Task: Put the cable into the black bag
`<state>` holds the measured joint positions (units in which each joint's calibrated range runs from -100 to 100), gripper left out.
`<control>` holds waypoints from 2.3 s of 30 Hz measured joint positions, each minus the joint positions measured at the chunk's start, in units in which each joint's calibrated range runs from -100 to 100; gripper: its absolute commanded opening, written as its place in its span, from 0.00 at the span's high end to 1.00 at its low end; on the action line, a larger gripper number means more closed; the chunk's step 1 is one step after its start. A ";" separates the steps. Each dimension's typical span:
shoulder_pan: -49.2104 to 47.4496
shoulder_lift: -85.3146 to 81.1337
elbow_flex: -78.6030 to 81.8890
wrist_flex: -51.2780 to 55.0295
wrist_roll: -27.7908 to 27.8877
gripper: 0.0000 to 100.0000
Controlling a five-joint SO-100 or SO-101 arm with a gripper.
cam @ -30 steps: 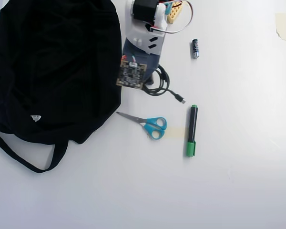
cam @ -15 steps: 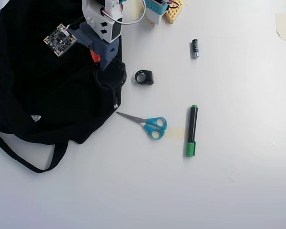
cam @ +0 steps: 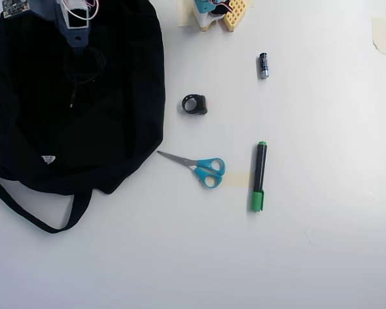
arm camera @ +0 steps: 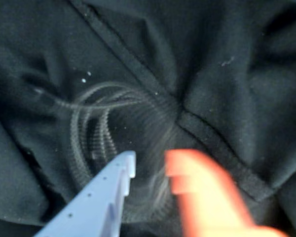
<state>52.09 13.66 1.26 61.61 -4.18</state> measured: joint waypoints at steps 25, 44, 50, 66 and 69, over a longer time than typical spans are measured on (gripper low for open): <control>-47.61 -35.95 -0.08 25.68 -2.88 0.97; -60.10 -69.07 35.22 24.04 -2.88 0.97; -60.18 -83.02 52.83 18.38 -2.74 0.97; -60.91 -106.02 84.51 12.37 2.10 0.96; -61.79 -108.43 90.33 10.82 2.10 0.96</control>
<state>-9.70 -94.77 91.59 72.43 -2.08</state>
